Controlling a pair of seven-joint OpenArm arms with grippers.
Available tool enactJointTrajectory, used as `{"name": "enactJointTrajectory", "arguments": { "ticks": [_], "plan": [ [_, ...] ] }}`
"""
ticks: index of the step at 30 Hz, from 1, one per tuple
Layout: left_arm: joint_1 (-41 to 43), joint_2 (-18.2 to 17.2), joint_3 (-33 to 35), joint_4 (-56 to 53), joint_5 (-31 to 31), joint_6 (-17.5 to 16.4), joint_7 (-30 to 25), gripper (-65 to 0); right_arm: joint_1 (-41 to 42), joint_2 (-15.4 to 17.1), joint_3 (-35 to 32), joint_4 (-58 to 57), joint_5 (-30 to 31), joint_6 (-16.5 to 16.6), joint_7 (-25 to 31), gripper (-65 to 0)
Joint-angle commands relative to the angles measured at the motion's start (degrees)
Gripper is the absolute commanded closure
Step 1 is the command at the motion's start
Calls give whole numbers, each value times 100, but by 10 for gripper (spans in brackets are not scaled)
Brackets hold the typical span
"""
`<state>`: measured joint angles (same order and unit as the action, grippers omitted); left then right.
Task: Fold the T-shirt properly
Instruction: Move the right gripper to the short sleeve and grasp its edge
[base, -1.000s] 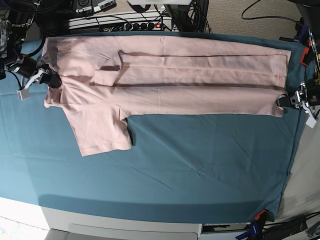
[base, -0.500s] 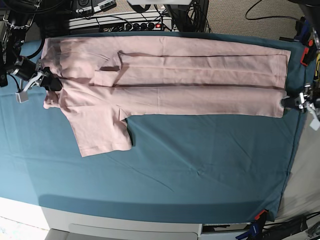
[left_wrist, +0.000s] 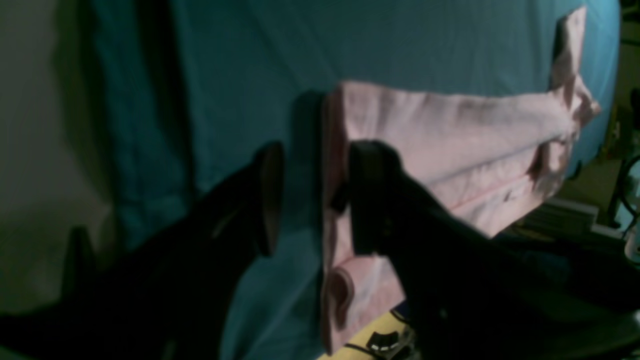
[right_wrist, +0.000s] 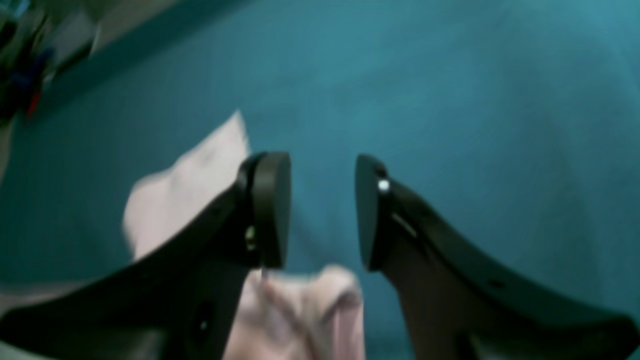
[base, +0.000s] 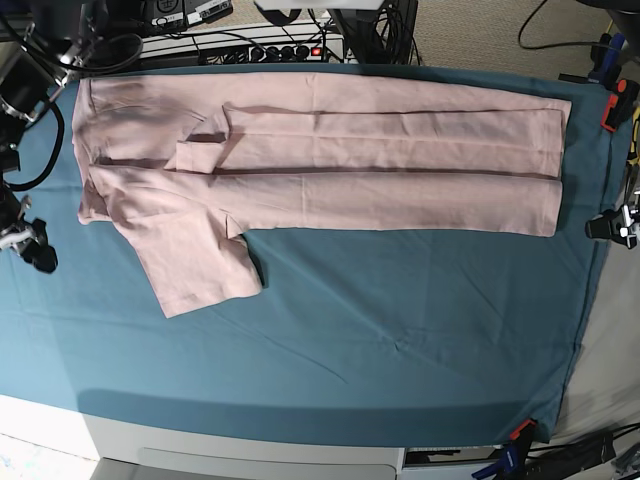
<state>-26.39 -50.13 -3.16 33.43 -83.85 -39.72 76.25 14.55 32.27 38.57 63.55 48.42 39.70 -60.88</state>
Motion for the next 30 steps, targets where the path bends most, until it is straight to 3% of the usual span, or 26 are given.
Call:
{"name": "enactJointTrajectory", "arguments": {
  "ticks": [1,7,9,13,16,19,23,30],
  "plan": [
    [-153,-181,-35,61,-115,-28,-87,-235,264,48,11,83,-55,30,358,-225],
    [-155,-179,-35,61,-115,-28,-90,-235,1054,-586,-251,-323,-1410,30,1266,-245],
    [-155,-177,-35,61,-115,-28,-90,-235,1344,-691,-546,-807,-1635,-81,1550,-283],
    [-155,-177,-35,61,-115,-28,-90,-235,1921,-793,-1130,-2013,-1788,-326,1945,-288],
    [-155,-175,-35,61,-115,-28,-90,-235,2214,-916,-1237,-2680,-1521,-352,1729,-288],
    [-155,-177,-35,61,-115,-28,-90,-235,2258,-1058,-1233,-2892,-887,-352,1084,-288],
    [-155,-177,-35,61,-115,-28,-90,-235,2240,-1198,-1233,-2911,-793,-365,492,-288],
    [-155,-175,-35,61,-115,-28,-90,-235,2065,-1150,-1233,-2911,-1014,-511,621,-288]
  ]
}}
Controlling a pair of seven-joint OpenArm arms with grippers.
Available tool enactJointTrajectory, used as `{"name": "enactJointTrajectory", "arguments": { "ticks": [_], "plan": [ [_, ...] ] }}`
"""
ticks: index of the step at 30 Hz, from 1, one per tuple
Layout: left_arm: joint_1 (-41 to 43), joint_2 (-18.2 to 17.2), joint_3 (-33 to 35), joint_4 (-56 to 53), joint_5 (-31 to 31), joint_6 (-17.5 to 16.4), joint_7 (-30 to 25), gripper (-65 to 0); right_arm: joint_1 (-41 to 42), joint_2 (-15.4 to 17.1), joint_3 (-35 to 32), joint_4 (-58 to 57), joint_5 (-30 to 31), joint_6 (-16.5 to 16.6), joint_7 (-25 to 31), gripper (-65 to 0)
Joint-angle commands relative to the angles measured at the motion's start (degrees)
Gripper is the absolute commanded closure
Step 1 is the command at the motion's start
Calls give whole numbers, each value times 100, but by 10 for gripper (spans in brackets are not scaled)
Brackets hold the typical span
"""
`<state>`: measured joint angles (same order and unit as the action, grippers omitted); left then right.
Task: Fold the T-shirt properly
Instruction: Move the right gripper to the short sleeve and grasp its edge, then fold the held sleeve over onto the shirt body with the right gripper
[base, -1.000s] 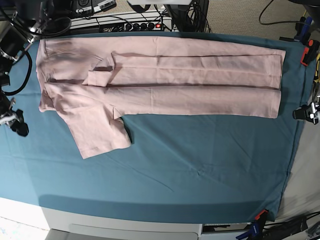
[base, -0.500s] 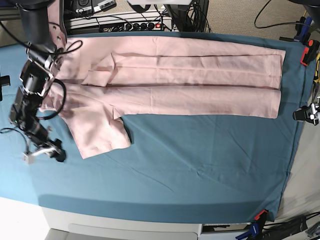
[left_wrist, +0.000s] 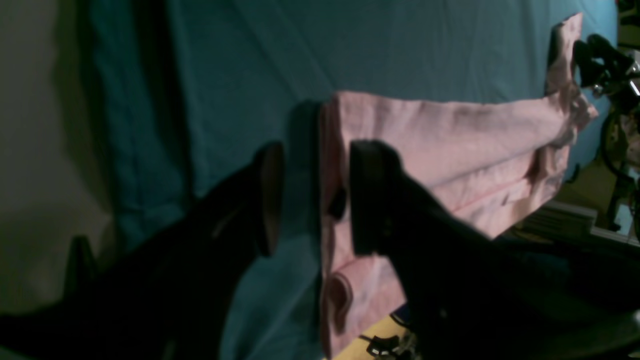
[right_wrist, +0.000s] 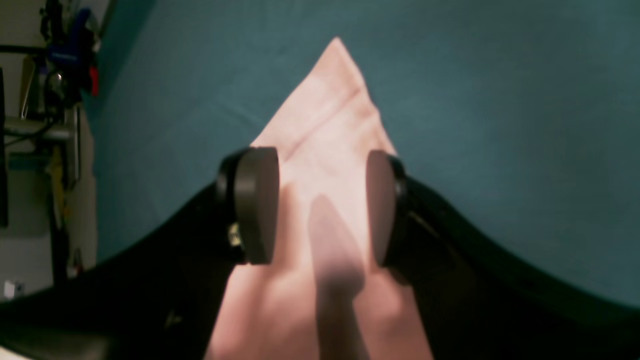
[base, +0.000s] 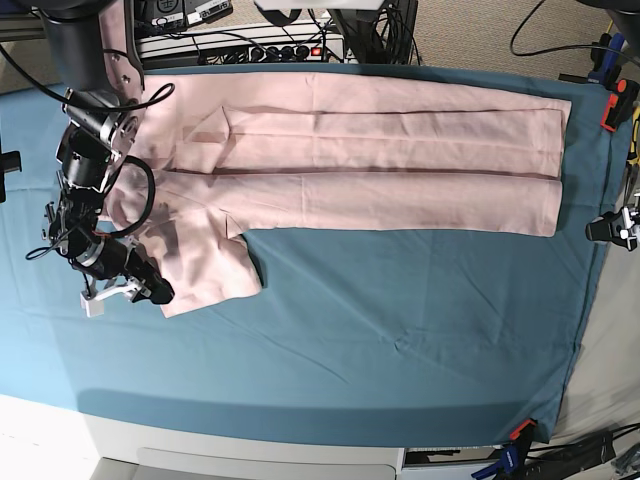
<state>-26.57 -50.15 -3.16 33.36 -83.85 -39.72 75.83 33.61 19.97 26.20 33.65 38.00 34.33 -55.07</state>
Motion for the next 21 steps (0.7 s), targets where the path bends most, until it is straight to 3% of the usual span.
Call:
{"name": "enactJointTrajectory", "arguments": {
  "ticks": [1,8,11,16,21],
  "plan": [
    [-138,-175,-35,68,-115,-28,-48,-235,133,83,4,79,-42,26,98,-288],
    [-136,-173,-35,68,-115,-28,-48,-235,131,81,4,81,-861,26,1104,-288],
    [-136,-173,-35,68,-115,-28,-48,-235,131,81,4,81,-1023,26,1294,-288],
    [-138,-144,-35,68,-115,-28,-48,-235,131,66,4,81,-1008,13,1067,-288],
    [-136,-50,-35,68,-115,-28,-48,-235,129,-11,4,79,-450,15,146,-288]
  ]
}}
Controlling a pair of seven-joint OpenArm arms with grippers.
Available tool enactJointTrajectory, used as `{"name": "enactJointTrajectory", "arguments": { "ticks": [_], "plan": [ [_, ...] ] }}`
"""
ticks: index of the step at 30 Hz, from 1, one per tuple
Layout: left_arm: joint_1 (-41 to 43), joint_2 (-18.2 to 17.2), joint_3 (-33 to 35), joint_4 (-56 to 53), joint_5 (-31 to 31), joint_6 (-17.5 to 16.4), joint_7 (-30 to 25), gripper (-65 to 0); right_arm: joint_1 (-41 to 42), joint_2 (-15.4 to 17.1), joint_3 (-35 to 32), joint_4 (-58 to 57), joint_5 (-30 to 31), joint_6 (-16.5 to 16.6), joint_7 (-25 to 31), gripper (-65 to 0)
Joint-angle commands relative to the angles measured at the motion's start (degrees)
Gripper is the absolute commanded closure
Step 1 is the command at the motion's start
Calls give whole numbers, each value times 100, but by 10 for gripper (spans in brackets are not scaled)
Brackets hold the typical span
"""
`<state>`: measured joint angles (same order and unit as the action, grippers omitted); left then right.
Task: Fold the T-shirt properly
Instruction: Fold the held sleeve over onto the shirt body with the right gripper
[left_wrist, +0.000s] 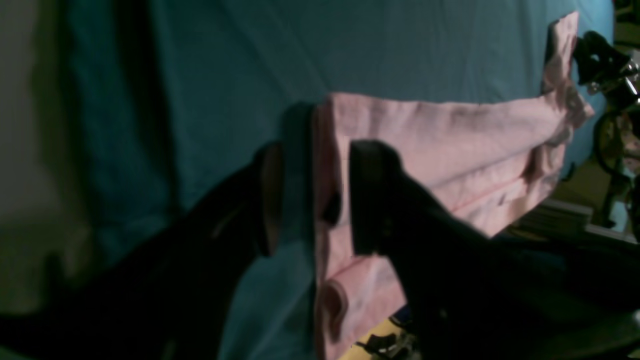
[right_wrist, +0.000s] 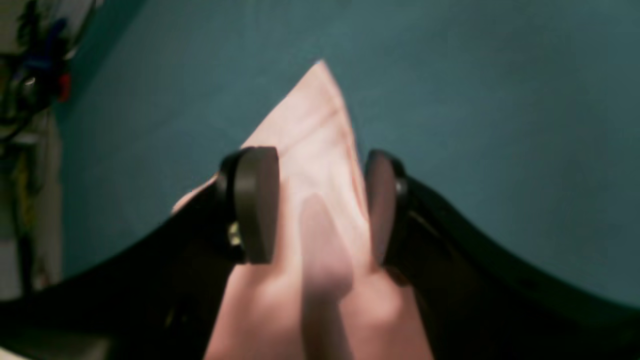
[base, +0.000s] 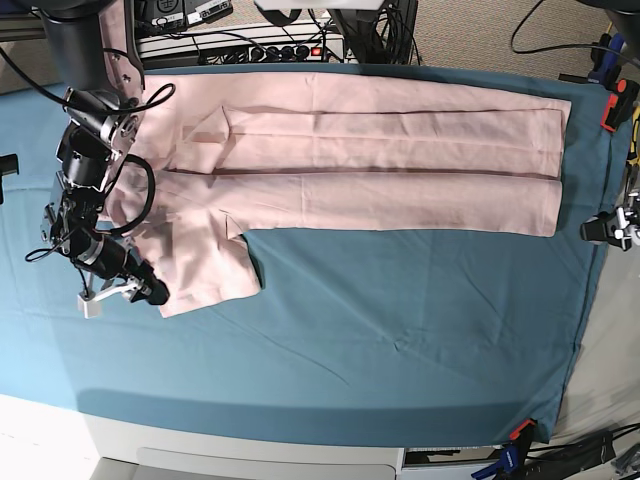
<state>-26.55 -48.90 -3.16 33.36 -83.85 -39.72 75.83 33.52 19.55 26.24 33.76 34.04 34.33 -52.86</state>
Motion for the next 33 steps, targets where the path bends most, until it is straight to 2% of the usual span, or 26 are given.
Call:
{"name": "enactJointTrajectory", "arguments": {
  "ticks": [1,5,6,8,10,11,13,15,21,28,33],
  "plan": [
    [-140,-168,-35,68,-115,-28,-48,-235,138,13,0,68,4,17,-201,-288],
    [-140,-157,-35,68,-115,-28,-48,-234,138,13,0,68,2,15,-195,-283],
    [-138,-157,-35,68,-115,-28,-48,-234,138,20,0,68,2,17,-164,-258],
    [-138,-157,-35,68,-115,-28,-48,-235,138,31,0,68,2,39,-151,-158],
    [-140,-157,-35,68,-115,-28,-48,-234,138,31,0,68,2,160,-140,-11],
    [-140,-157,-35,68,-115,-28,-48,-235,138,31,0,68,4,291,-103,0],
    [-138,-157,-35,68,-115,-28,-50,-234,138,35,0,70,164,567,-59,0],
    [-138,-157,-35,68,-115,-28,-48,-234,140,35,0,90,573,567,-175,0],
    [-138,-157,-35,68,-115,-28,-48,-234,79,35,-2,686,1628,567,-1412,0],
    [-138,-157,-35,68,-115,-28,-48,-234,-772,46,-4,2715,2859,567,-2433,0],
    [-138,-157,-35,68,-115,-28,-48,-234,-1838,33,-4,4277,2964,567,-2533,0]
  ]
}}
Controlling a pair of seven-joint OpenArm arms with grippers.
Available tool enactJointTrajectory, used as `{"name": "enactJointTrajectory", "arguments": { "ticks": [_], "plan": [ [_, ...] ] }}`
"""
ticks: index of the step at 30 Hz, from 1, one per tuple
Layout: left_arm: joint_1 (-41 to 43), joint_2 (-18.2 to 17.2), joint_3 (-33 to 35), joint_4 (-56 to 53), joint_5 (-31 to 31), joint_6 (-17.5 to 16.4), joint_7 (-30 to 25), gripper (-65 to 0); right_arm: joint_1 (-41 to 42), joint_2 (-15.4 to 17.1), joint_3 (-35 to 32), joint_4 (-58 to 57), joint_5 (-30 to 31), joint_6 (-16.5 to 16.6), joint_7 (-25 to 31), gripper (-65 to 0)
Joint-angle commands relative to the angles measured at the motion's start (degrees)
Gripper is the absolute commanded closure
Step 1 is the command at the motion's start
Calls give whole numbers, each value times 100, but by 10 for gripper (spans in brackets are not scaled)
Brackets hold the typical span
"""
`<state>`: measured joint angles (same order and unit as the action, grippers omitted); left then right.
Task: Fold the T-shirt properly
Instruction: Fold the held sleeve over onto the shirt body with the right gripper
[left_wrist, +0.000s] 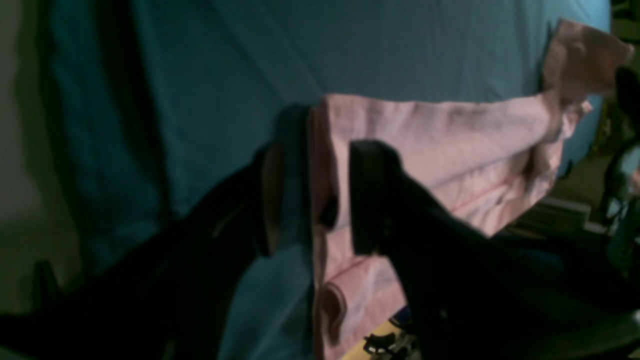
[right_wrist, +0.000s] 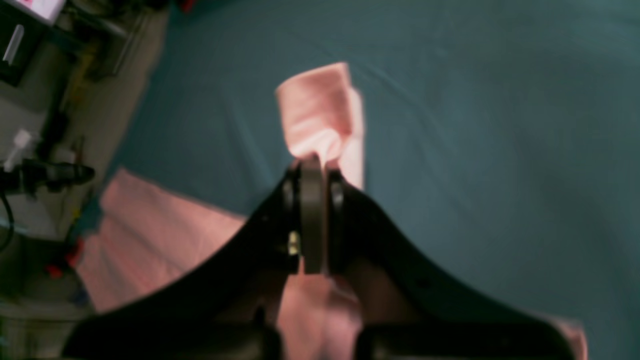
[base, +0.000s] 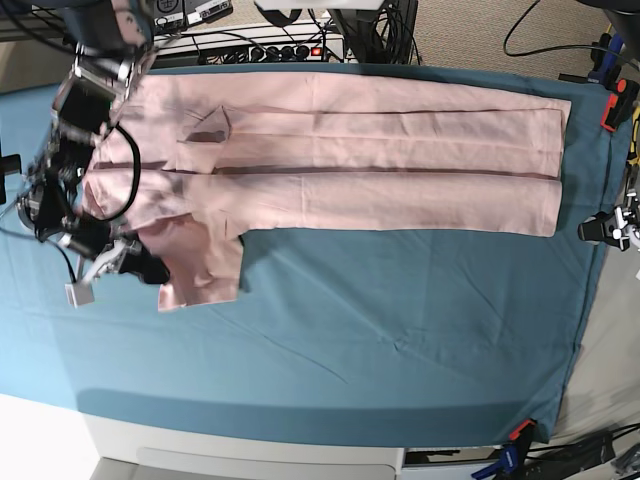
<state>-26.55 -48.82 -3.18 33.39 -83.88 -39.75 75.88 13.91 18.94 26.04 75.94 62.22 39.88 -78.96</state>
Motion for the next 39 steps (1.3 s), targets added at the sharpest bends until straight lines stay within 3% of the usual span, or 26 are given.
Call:
{"name": "enactJointTrajectory", "arguments": {
  "ticks": [1,11,19,26,39],
  "plan": [
    [-138,-166,-33,66,-112,-25,-52,-234,-122,90,15,328,164,12,76,0],
    [-138,-166,-33,66,-112,-25,-55,-234,-2509,59,15,2892,444,12,105,0],
    [-138,-166,-33,66,-112,-25,-55,-234,-3683,59,15,4048,442,12,127,0],
    [-140,-164,-33,66,-112,-25,-98,-234,-4172,59,15,4135,625,12,109,0],
    [-140,-166,-33,66,-112,-25,-96,-234,-4269,59,15,4135,741,12,-104,0]
  ]
}}
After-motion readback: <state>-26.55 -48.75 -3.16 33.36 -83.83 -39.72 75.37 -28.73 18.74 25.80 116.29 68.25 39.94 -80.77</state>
